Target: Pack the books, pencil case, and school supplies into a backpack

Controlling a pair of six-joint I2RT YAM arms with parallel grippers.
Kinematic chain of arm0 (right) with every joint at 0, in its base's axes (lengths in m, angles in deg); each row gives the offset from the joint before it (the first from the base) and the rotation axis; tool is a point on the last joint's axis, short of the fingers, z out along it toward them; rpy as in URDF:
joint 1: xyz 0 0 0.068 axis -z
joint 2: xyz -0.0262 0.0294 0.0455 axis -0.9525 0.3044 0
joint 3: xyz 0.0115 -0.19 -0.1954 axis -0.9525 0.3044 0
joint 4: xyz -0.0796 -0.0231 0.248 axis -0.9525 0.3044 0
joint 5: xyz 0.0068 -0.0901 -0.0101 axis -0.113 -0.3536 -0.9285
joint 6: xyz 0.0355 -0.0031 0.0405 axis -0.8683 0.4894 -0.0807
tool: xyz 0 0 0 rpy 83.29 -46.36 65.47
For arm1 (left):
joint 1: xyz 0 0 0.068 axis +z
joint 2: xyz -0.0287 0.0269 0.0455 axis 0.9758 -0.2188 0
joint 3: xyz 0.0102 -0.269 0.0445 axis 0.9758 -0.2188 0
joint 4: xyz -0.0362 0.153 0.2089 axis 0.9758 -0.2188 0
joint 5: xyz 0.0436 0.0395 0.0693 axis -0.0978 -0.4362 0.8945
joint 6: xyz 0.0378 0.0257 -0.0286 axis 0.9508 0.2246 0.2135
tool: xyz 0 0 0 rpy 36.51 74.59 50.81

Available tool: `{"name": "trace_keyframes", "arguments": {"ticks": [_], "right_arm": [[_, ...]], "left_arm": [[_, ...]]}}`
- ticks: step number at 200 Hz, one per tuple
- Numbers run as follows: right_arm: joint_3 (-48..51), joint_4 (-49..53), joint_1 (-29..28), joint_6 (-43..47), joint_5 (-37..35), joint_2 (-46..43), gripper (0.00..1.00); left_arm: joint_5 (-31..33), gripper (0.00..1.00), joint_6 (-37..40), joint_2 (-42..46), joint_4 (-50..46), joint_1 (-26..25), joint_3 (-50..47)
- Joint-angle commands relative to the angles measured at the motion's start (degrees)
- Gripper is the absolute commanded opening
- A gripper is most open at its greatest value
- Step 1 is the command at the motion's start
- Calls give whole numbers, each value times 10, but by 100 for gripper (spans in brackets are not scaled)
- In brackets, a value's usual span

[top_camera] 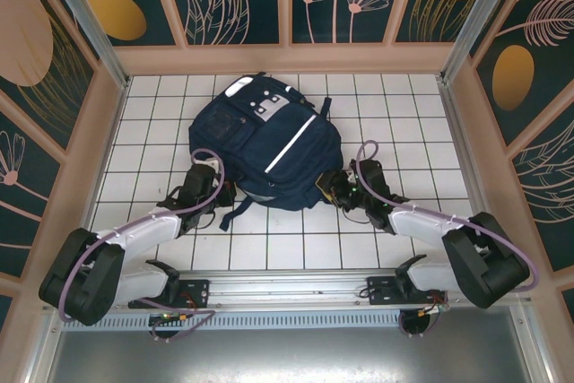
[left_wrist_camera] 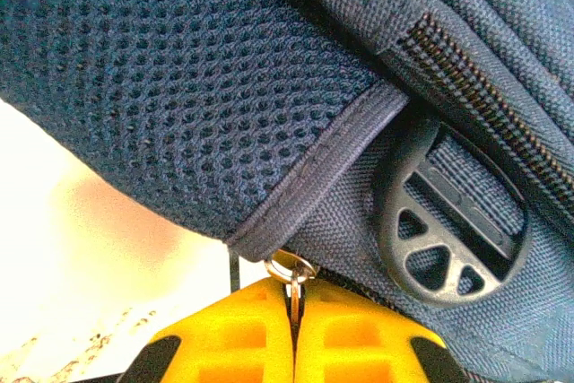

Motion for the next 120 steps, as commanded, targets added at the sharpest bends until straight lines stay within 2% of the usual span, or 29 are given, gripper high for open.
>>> {"name": "trace_keyframes", "arguments": {"ticks": [1, 43, 74, 120], "right_arm": [[2, -67, -21, -25, -16, 6, 22], [1, -69, -44, -43, -56, 1, 8], [1, -89, -55, -58, -57, 10, 0], [-9, -100, -82, -66, -64, 19, 0]], "left_arm": [[-37, 0, -19, 20, 19, -5, -14], [-42, 0, -41, 52, 25, -8, -46], [-41, 0, -53, 68, 32, -14, -66], [-38, 0, -70, 49, 60, -36, -68]]}}
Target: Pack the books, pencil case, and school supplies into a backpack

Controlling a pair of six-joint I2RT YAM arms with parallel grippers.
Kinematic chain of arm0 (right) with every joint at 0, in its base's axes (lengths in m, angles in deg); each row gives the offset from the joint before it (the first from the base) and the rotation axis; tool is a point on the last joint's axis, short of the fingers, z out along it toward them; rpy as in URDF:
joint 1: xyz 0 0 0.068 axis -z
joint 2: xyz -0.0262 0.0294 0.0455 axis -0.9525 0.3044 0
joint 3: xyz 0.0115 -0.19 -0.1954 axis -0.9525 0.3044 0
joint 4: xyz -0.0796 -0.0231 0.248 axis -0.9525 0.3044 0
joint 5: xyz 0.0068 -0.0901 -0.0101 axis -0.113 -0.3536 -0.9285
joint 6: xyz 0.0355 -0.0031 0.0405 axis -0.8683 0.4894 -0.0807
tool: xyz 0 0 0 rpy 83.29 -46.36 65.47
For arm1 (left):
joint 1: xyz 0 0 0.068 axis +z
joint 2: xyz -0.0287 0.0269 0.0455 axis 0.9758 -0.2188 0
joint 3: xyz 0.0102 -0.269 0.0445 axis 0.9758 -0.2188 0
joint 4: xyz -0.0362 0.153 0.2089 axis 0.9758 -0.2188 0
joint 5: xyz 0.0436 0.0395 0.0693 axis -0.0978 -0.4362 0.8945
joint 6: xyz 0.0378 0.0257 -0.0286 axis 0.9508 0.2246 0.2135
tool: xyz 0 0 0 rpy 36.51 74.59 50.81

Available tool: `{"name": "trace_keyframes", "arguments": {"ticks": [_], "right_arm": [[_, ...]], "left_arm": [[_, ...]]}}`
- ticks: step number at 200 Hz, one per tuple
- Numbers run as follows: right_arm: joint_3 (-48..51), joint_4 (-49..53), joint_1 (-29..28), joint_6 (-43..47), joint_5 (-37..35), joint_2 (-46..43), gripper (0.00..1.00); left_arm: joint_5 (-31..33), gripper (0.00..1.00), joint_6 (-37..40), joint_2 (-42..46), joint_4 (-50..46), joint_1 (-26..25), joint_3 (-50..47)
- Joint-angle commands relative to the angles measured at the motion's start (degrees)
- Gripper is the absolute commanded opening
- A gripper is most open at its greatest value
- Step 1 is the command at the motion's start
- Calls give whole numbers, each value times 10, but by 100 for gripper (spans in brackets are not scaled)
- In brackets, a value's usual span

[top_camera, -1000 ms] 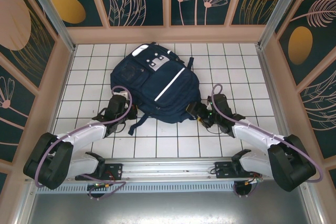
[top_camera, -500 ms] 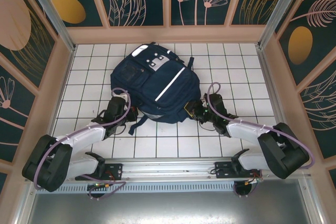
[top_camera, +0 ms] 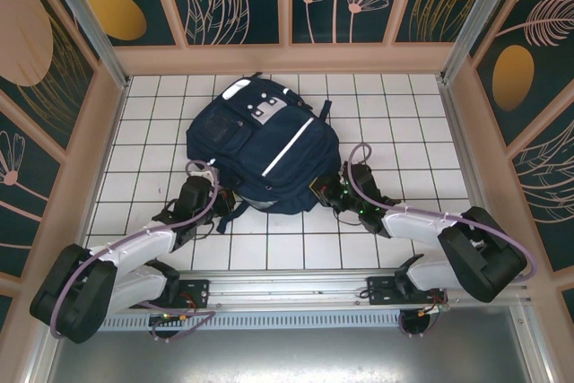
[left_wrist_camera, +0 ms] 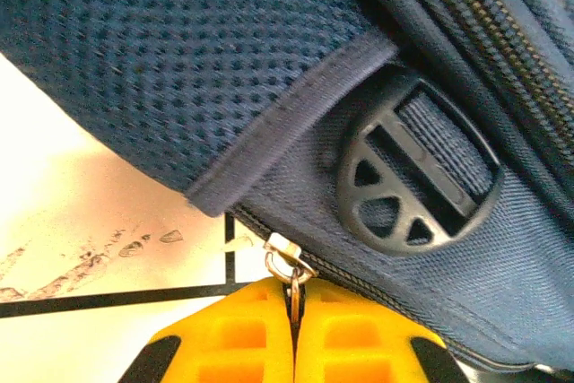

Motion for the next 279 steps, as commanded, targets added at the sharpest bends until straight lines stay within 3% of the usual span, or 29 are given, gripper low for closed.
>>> {"name": "trace_keyframes", "arguments": {"ticks": [1, 107, 151, 172, 193, 216, 247, 279], "right_arm": [[-8, -56, -18, -11, 0, 3, 0], [-2, -43, -24, -14, -34, -5, 0], [-97, 11, -70, 84, 19, 74, 1], [-154, 108, -82, 176, 48, 98, 14], [-177, 195, -74, 274, 83, 79, 57], [-226, 302, -67, 385, 121, 53, 80], [-327, 402, -40, 491, 224, 65, 87], [-406, 367, 26, 446, 143, 94, 84]], "left_arm": [[-26, 0, -16, -11, 28, -22, -1], [18, 0, -75, 6, 26, -137, -5], [30, 0, -106, 4, 41, -173, -6], [58, 0, -129, 40, 39, -173, -30], [90, 0, -137, 94, 12, -172, -45], [119, 0, -135, 146, -26, -172, -54], [128, 0, -135, 165, -30, -172, -68], [124, 0, -134, 145, -26, -172, -70]]}}
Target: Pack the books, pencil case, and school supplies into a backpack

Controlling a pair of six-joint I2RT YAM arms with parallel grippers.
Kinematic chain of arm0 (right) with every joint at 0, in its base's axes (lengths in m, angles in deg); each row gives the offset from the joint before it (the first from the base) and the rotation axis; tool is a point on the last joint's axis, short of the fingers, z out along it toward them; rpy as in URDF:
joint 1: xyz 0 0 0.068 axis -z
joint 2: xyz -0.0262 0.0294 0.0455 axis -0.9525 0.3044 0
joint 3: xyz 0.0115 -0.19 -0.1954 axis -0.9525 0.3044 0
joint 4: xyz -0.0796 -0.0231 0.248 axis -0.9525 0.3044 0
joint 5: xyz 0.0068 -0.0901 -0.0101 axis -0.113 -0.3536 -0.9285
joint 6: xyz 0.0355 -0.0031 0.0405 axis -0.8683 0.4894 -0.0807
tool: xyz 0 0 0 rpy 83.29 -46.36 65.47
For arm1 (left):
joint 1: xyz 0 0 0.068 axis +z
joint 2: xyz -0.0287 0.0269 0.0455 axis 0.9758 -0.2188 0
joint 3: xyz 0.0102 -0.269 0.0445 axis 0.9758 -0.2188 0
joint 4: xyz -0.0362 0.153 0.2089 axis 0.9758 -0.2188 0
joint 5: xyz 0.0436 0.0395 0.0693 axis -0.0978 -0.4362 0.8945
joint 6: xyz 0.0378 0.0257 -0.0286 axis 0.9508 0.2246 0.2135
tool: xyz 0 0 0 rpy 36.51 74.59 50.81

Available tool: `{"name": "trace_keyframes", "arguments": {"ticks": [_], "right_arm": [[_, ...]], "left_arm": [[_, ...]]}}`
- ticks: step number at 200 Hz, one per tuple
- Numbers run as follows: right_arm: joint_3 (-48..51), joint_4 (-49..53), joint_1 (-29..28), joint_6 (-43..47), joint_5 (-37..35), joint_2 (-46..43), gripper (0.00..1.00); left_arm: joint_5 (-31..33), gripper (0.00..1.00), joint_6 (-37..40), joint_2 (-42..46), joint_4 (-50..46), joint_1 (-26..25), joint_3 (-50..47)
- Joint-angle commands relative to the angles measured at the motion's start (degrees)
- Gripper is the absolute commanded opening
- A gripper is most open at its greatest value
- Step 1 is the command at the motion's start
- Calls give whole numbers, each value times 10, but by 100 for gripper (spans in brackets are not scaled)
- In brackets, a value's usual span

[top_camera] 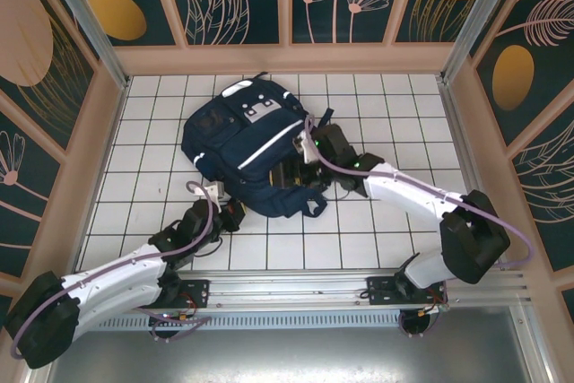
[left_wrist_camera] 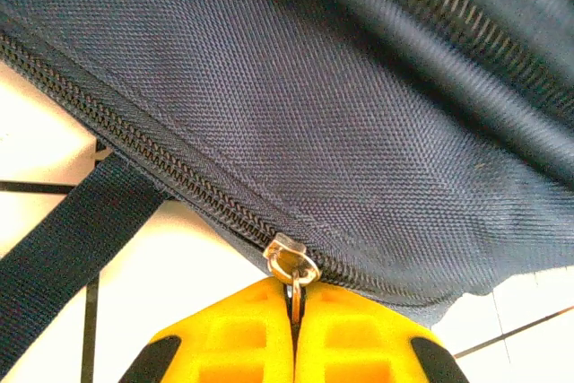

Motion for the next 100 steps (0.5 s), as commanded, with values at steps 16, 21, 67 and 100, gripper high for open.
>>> {"name": "trace_keyframes", "arguments": {"ticks": [16, 21, 67, 100], "right_arm": [[-121, -6, 89, -5, -94, 61, 84], [-135, -7, 104, -10, -118, 76, 84], [-316, 25, 215, -7, -104, 300, 87], [-427, 24, 230, 6, 72, 455, 88]], "left_arm": [[6, 0, -4, -15, -12, -3, -7], [6, 0, -3, -15, -14, -3, -7], [5, 0, 5, -6, -30, -2, -4], [6, 0, 14, -9, -43, -3, 4]]}}
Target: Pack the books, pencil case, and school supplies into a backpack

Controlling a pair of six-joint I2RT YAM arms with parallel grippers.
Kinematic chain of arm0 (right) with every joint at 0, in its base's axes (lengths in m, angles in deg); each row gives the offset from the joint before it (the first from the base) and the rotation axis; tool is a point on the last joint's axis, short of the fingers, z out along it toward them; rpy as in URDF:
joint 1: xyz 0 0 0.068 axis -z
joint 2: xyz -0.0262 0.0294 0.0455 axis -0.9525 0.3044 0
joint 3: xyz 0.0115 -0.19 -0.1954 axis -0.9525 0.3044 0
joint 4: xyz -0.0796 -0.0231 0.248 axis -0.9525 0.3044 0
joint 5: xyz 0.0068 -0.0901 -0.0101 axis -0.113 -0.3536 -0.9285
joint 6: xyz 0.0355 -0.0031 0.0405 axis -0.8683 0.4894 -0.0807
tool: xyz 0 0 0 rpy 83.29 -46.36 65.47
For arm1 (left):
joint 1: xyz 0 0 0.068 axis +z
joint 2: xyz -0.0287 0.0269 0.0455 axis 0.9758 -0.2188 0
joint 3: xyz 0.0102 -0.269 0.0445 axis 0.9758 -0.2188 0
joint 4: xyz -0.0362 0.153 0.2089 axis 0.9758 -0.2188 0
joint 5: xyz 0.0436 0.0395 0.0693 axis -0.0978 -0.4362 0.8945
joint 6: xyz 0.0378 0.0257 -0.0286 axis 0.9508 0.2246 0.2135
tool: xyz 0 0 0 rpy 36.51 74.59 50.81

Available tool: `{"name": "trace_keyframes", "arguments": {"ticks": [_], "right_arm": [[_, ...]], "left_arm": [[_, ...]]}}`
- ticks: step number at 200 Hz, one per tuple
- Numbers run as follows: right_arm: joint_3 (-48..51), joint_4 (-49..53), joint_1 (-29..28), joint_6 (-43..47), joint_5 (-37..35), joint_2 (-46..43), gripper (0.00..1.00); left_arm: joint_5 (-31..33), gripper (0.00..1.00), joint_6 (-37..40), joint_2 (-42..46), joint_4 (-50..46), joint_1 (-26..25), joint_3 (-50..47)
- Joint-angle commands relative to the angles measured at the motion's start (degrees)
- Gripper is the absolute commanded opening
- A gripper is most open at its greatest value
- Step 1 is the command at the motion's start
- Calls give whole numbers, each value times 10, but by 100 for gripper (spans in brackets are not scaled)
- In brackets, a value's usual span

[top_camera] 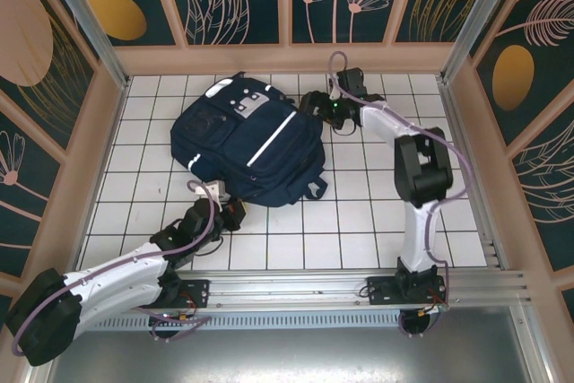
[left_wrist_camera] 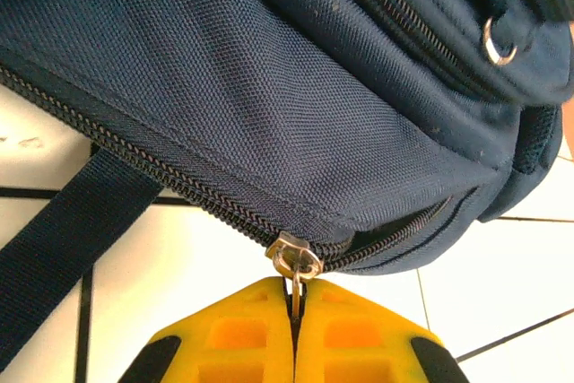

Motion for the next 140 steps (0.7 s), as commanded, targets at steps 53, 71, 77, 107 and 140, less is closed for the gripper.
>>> {"name": "trace_keyframes", "arguments": {"ticks": [53, 71, 77, 107, 140], "right_arm": [[-119, -32, -32, 26, 204, 157, 86], [-154, -8, -45, 25, 200, 191, 79], [-162, -4, -48, 24, 198, 199, 73], [-130, -43, -41, 0, 167, 184, 16], [21, -188, -5, -90, 127, 88, 0]], "left_arm": [[1, 0, 19, -10, -35, -3, 0], [1, 0, 22, -18, -34, -3, 7], [1, 0, 22, -20, -34, -3, 9], [-5, 0, 18, -18, -36, -2, 19], [-1, 0, 39, -13, -61, 3, 43]]}}
